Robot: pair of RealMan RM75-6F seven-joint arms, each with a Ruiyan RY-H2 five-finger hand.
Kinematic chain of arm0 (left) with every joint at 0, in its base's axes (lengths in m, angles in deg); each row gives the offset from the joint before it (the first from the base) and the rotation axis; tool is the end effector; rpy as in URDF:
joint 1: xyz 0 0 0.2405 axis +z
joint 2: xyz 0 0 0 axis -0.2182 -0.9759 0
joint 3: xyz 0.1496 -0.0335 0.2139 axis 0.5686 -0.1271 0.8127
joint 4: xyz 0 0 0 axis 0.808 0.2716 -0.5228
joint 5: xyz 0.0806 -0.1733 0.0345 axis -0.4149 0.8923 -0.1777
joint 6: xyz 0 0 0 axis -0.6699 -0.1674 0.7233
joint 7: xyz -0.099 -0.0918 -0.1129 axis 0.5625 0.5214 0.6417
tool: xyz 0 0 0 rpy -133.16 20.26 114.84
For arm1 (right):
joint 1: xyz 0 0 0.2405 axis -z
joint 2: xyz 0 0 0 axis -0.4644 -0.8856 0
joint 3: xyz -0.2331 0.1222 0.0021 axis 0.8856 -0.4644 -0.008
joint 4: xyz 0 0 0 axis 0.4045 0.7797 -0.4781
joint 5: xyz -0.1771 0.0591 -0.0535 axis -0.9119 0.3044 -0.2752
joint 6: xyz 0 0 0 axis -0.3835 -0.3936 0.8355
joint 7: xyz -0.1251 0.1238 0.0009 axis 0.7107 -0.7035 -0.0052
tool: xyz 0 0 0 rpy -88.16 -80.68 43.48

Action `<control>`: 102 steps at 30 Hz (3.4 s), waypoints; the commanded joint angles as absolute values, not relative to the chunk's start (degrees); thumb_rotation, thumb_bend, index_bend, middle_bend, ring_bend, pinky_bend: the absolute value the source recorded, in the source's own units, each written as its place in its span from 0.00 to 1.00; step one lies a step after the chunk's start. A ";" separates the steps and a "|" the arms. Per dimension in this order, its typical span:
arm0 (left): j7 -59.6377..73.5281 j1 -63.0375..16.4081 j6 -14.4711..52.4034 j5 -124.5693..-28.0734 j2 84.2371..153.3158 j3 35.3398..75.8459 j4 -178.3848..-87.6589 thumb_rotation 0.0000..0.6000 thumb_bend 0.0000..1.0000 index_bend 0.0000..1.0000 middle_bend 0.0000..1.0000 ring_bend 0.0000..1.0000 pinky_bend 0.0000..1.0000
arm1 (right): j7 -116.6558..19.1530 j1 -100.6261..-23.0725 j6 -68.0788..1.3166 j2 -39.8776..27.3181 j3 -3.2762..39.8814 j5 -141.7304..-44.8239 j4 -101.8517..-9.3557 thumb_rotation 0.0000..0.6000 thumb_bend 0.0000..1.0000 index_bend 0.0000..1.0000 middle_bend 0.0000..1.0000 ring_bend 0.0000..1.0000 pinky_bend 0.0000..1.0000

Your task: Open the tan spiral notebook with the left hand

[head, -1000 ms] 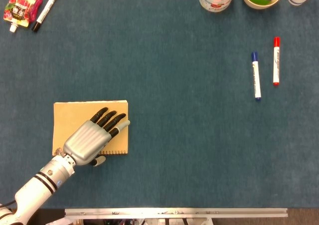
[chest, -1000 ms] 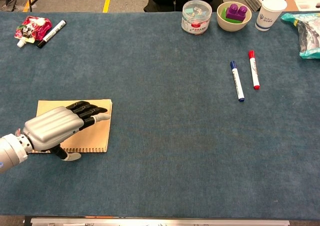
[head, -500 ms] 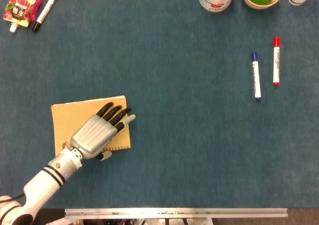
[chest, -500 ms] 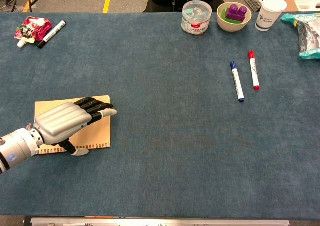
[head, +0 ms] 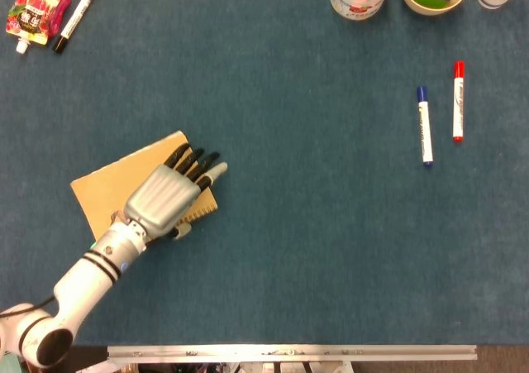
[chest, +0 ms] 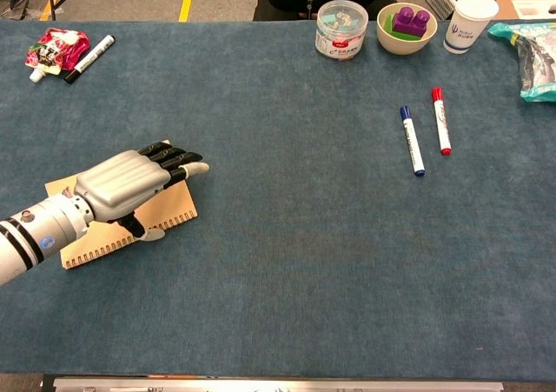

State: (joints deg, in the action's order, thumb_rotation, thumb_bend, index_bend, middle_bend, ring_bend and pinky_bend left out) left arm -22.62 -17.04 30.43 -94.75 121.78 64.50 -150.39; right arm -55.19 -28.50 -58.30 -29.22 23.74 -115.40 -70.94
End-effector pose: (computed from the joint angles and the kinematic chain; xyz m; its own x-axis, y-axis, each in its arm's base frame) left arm -0.2017 0.2692 -0.0417 0.6880 0.3148 0.6538 0.6908 -0.5601 -0.4573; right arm -0.3305 -0.1961 0.2208 0.3728 0.0818 0.9243 -0.9274 0.0663 0.3682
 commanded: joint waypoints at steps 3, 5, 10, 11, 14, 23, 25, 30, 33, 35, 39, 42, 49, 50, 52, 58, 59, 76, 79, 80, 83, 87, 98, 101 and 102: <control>-26.28 -19.03 31.26 -91.18 122.79 62.24 -148.57 0.87 0.18 0.00 0.00 0.00 0.00 | -55.63 -28.39 -58.30 -29.09 23.72 -115.35 -70.58 1.00 0.23 0.24 0.25 0.15 0.27; -27.41 -19.80 31.57 -89.43 123.13 61.31 -147.79 0.87 0.18 0.00 0.00 0.00 0.00 | -55.82 -28.34 -58.33 -29.01 23.70 -115.33 -70.40 1.00 0.23 0.24 0.25 0.15 0.27; -29.13 -21.09 31.13 -85.67 123.96 59.20 -145.97 0.88 0.18 0.00 0.00 0.00 0.00 | -56.18 -28.27 -58.32 -28.89 23.64 -115.28 -70.08 1.00 0.23 0.24 0.25 0.15 0.27; -29.32 -21.35 30.79 -84.62 124.09 58.49 -145.56 0.88 0.18 0.00 0.00 0.00 0.00 | -56.23 -28.27 -58.35 -28.87 23.61 -115.32 -70.04 1.00 0.23 0.24 0.25 0.15 0.27; -29.16 -21.75 30.42 -82.18 123.48 57.31 -146.03 0.88 0.18 0.00 0.00 0.00 0.00 | -56.33 -28.30 -58.45 -28.87 23.54 -115.49 -70.06 1.00 0.23 0.24 0.25 0.15 0.27; -27.96 -20.29 29.83 -76.45 110.74 58.01 -157.14 0.36 0.18 0.00 0.00 0.00 0.00 | -56.19 -28.74 -58.06 -28.64 23.58 -116.16 -70.22 1.00 0.23 0.24 0.25 0.15 0.27; -27.71 -19.46 29.29 -75.48 107.54 58.95 -159.08 0.15 0.18 0.00 0.00 0.00 0.00 | -56.12 -28.88 -57.92 -28.57 23.61 -116.33 -70.28 1.00 0.23 0.24 0.25 0.15 0.27; -26.04 -17.51 29.41 -72.13 101.58 61.53 -161.15 0.00 0.18 0.07 0.14 0.00 0.00 | -55.80 -29.16 -57.64 -28.49 23.65 -116.59 -70.45 1.00 0.23 0.24 0.25 0.15 0.27; -24.33 -16.59 30.26 -70.13 99.52 63.00 -161.19 0.00 0.18 0.13 0.18 0.00 0.00 | -55.51 -29.39 -57.31 -28.47 23.70 -116.73 -70.63 1.00 0.23 0.24 0.25 0.15 0.27; -23.29 -16.27 31.42 -68.54 98.56 64.00 -160.94 0.00 0.18 0.16 0.20 0.01 0.00 | -55.33 -29.55 -57.18 -28.44 23.69 -116.84 -70.77 1.00 0.23 0.24 0.25 0.15 0.27; -21.82 -15.95 33.00 -67.51 97.80 65.59 -160.08 0.00 0.18 0.17 0.22 0.01 0.00 | -54.90 -29.77 -57.04 -28.52 23.68 -117.01 -71.10 1.00 0.23 0.24 0.25 0.15 0.27; -20.33 -15.52 33.38 -67.95 97.96 66.36 -159.60 0.00 0.18 0.17 0.22 0.01 0.00 | -54.66 -29.84 -57.00 -28.60 23.69 -117.04 -71.29 1.00 0.23 0.24 0.25 0.15 0.27; -20.08 -15.77 34.40 -69.00 98.46 68.18 -159.65 0.00 0.18 0.17 0.22 0.01 0.00 | -54.40 -29.76 -57.18 -28.70 23.75 -117.04 -71.57 1.00 0.23 0.24 0.25 0.15 0.27; -20.22 -15.91 34.62 -68.89 98.60 68.46 -159.71 0.00 0.18 0.17 0.23 0.01 0.00 | -54.37 -29.73 -57.20 -28.72 23.77 -116.99 -71.59 1.00 0.23 0.24 0.25 0.15 0.27; -20.49 -16.08 34.80 -68.72 98.89 68.88 -159.67 0.00 0.18 0.17 0.23 0.02 0.00 | -54.42 -29.68 -57.22 -28.72 23.78 -116.93 -71.53 1.00 0.23 0.24 0.25 0.15 0.27; -22.29 -16.85 34.98 -67.27 99.33 70.22 -159.76 0.00 0.18 0.17 0.23 0.02 0.00 | -54.61 -29.57 -57.34 -28.76 23.82 -116.87 -71.42 1.00 0.23 0.24 0.25 0.15 0.27; -22.55 -17.01 35.03 -66.95 99.23 70.46 -159.96 0.00 0.18 0.17 0.23 0.02 0.00 | -54.65 -29.56 -57.36 -28.77 23.83 -116.86 -71.39 1.00 0.23 0.24 0.25 0.15 0.27; -24.15 -18.09 34.62 -70.33 95.97 74.10 -170.15 0.00 0.18 0.17 0.23 0.02 0.00 | -55.22 -29.31 -57.66 -28.83 23.83 -116.70 -71.02 1.00 0.23 0.24 0.25 0.15 0.27; -23.58 -18.43 34.92 -71.89 95.14 74.38 -172.30 0.00 0.18 0.17 0.23 0.02 0.00 | -55.37 -29.26 -57.70 -28.81 23.86 -116.72 -70.94 1.00 0.23 0.24 0.25 0.15 0.27; -23.50 -18.55 35.04 -72.42 94.94 74.47 -172.78 0.00 0.18 0.17 0.23 0.02 0.00 | -55.43 -29.26 -57.70 -28.79 23.86 -116.73 -70.91 1.00 0.23 0.24 0.25 0.15 0.27; -22.64 -19.08 35.81 -73.85 94.29 74.49 -174.28 0.00 0.18 0.17 0.23 0.02 0.00 | -55.60 -29.22 -57.78 -28.73 23.85 -116.74 -70.77 1.00 0.23 0.24 0.25 0.15 0.27; -22.76 -19.83 34.87 -74.85 93.11 73.78 -174.94 0.00 0.18 0.17 0.23 0.02 0.00 | -55.74 -29.24 -57.66 -28.67 23.91 -116.74 -70.65 1.00 0.23 0.24 0.25 0.15 0.27; -20.37 -19.10 26.35 -80.34 91.52 69.20 -175.19 0.06 0.18 0.15 0.23 0.02 0.00 | -56.07 -29.09 -57.82 -28.41 23.98 -116.77 -70.29 1.00 0.23 0.24 0.25 0.15 0.27; -18.24 -18.93 27.19 -84.66 92.62 69.50 -172.43 0.53 0.18 0.13 0.23 0.02 0.00 | -56.05 -29.05 -57.88 -28.47 23.99 -116.80 -70.28 1.00 0.23 0.24 0.25 0.15 0.27; -17.59 -19.02 27.69 -86.38 93.01 69.70 -171.22 0.72 0.18 0.13 0.23 0.02 0.00 | -56.02 -29.04 -57.88 -28.49 24.01 -116.84 -70.32 1.00 0.23 0.24 0.25 0.15 0.27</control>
State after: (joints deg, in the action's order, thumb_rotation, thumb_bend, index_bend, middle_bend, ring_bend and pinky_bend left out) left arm -19.49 -19.13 27.01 -83.01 92.09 69.63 -173.68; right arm -56.02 -29.05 -57.88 -28.49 24.01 -116.83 -70.32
